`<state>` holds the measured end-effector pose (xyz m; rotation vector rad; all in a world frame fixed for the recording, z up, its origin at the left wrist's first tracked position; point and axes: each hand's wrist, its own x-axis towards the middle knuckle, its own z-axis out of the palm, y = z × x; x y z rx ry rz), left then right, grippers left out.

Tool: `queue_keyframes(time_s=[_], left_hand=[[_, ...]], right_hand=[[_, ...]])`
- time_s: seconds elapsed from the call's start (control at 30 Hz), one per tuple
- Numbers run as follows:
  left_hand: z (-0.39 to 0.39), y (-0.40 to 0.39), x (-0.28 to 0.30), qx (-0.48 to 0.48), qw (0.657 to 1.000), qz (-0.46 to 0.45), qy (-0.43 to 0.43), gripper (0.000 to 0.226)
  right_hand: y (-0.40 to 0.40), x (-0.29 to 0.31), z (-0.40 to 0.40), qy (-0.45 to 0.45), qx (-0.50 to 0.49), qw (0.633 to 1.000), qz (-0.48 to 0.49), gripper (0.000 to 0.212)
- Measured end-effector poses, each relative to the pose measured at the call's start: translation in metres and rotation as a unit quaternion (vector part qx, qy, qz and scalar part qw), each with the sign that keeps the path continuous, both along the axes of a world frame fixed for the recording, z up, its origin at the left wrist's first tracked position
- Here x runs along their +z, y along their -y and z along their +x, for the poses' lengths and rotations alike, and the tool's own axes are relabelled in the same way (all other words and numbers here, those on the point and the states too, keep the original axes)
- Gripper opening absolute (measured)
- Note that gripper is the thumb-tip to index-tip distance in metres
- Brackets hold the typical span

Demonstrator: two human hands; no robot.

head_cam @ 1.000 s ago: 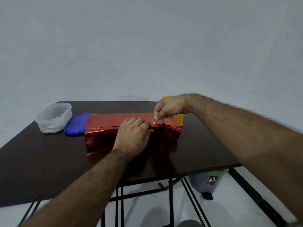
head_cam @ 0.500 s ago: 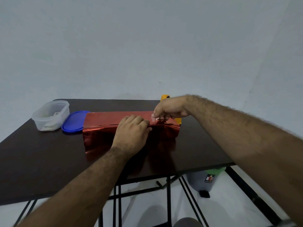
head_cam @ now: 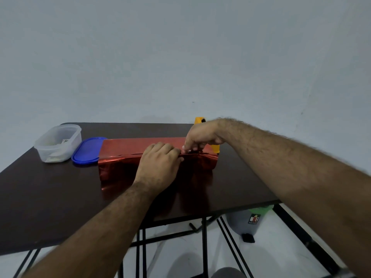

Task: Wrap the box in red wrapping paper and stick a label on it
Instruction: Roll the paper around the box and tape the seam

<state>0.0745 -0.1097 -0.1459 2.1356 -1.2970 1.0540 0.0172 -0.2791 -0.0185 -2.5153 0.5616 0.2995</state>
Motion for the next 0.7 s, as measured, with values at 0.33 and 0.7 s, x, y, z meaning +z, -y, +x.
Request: queue_keyframes(time_s=[0.33,0.7], left_hand=[[0.001,-0.001,-0.002,-0.005,1.0,0.003,0.005,0.024],[0.002,-0.002,-0.002,-0.01,1.0,-0.007,0.009,0.024]], right_hand=[[-0.015,0.011,0.013,-0.063,-0.004,0.987,-0.148,0.024],[-0.008,0.02,0.01,-0.165,-0.065,0.978,-0.108,0.036]])
